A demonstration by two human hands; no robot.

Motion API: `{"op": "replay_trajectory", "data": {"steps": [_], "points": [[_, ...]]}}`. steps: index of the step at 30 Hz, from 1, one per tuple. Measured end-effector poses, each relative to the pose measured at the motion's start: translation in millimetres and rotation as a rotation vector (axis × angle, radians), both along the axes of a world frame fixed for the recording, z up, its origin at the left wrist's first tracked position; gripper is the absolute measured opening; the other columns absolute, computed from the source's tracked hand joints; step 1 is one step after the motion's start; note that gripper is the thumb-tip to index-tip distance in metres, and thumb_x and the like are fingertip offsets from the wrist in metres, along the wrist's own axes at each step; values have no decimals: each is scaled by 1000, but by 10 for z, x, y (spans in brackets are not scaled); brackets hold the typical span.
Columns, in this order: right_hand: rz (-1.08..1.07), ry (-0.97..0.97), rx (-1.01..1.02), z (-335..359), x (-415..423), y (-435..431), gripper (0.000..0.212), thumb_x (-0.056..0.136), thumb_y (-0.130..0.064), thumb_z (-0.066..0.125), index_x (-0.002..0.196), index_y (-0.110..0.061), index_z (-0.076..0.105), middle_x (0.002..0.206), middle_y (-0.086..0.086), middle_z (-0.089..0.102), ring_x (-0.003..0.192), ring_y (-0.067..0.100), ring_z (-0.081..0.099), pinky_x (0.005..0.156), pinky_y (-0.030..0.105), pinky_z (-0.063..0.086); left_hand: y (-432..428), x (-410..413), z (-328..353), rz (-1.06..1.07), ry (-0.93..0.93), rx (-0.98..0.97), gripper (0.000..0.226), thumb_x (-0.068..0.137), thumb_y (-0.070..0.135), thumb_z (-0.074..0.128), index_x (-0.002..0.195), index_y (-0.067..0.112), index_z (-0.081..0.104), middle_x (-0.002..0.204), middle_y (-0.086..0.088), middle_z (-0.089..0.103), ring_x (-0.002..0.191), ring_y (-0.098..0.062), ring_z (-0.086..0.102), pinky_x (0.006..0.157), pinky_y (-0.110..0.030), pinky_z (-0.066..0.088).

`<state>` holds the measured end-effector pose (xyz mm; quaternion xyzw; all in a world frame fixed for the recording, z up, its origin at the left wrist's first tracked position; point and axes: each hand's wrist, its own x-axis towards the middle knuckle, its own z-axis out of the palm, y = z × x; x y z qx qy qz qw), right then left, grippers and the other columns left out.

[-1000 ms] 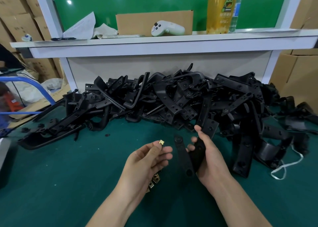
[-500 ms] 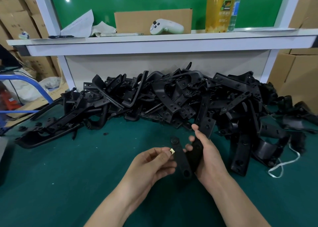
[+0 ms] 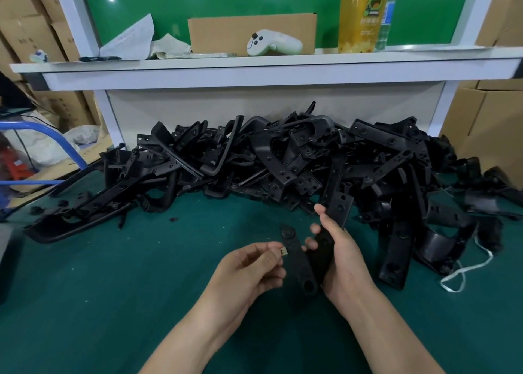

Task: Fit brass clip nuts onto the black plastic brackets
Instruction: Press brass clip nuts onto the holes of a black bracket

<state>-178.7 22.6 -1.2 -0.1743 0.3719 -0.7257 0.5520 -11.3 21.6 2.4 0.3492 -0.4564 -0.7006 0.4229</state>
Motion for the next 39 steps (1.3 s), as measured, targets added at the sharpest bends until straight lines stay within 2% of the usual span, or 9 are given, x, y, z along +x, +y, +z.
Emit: {"op": "replay_trajectory", "data": {"steps": [15,22,27,29,31,34,36,39], "points": [[-4,-17,-47,5,42,4,21,96,-26,63,115,-24,73,68,-4,53,50,12,44,51,27,48,45,-108,-13,126,10,-28,13,97,8,62,98,0,72,77,-2,68,70,-12,64,68,-22,56],[-56,68,-58,-4,51,18,15,95,-27,64,104,-30,76,67,-4,53,50,11,45,49,26,47,61,-134,-22,110,-34,-33,13,96,11,65,99,1,72,78,-2,67,70,-11,62,69,-22,55],[-106,103,-85,5,83,17,15,96,-27,63,103,-31,76,67,-5,53,50,11,45,49,27,46,81,-184,-25,159,-25,-17,13,96,10,64,104,3,73,81,-4,68,69,-10,62,68,-22,55],[-119,95,-93,11,79,20,15,96,-27,63,103,-30,76,67,-5,53,50,11,45,49,27,47,104,-215,-28,166,-29,-14,15,98,15,62,101,6,74,80,-4,69,70,-11,62,69,-25,55],[-145,90,-95,10,73,17,16,97,-26,62,103,-29,76,66,-4,52,49,11,45,49,28,48,140,-243,-34,127,-133,-86,25,100,27,59,97,8,74,76,-1,69,71,-12,62,70,-28,54],[-166,134,-108,0,88,23,16,97,-25,62,105,-29,75,68,-4,53,50,11,46,49,28,48,198,-266,-36,105,-382,-262,30,99,40,57,94,15,73,65,9,64,61,-5,60,58,-17,50],[-170,183,-130,-11,111,33,17,98,-26,61,107,-30,74,69,-4,54,51,11,48,51,27,48,220,-262,-40,126,-470,-325,31,97,46,58,94,19,71,65,7,63,56,-3,58,52,-14,46],[-196,237,-149,-21,139,37,17,99,-25,59,107,-31,73,69,-4,53,53,11,47,55,28,48,243,-264,-37,171,-509,-365,30,95,48,61,89,20,71,65,4,63,55,-7,57,54,-29,51]]}}
